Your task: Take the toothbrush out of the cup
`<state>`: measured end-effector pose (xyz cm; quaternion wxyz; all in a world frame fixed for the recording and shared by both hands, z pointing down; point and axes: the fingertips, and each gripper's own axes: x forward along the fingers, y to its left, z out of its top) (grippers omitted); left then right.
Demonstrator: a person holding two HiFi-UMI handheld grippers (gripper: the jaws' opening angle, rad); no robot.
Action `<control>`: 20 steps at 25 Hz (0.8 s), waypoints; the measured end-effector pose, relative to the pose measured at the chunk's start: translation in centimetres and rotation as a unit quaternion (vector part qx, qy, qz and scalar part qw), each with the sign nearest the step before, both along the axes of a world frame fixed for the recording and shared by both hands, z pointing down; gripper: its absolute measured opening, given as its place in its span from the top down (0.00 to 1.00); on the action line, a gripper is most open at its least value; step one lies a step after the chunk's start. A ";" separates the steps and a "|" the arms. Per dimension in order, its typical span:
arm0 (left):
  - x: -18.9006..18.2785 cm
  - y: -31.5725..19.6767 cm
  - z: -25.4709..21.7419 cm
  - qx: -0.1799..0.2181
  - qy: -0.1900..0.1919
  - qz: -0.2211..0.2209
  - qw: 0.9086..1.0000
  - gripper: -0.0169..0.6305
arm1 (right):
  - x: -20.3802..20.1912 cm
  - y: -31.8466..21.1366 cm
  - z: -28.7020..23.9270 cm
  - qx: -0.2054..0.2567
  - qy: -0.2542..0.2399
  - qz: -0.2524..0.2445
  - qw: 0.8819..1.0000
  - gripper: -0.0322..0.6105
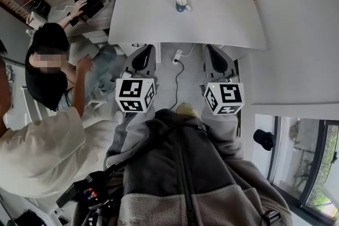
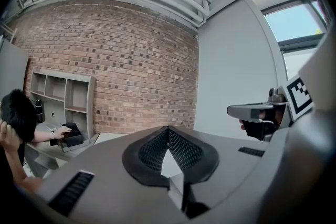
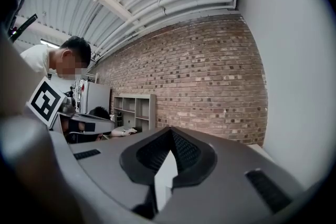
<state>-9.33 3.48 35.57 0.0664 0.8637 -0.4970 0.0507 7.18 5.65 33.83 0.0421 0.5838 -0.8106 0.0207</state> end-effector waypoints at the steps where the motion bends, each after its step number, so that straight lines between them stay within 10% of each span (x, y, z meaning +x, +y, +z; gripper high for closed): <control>1: 0.0 0.2 0.3 -0.007 0.001 -0.002 1.000 0.97 | 0.0 0.1 0.2 -0.006 0.001 -0.002 1.000 0.95; 20: -2.3 -2.8 1.1 -0.012 0.006 -0.027 1.000 0.97 | -2.9 -4.6 0.7 0.007 -0.008 -0.049 0.999 0.95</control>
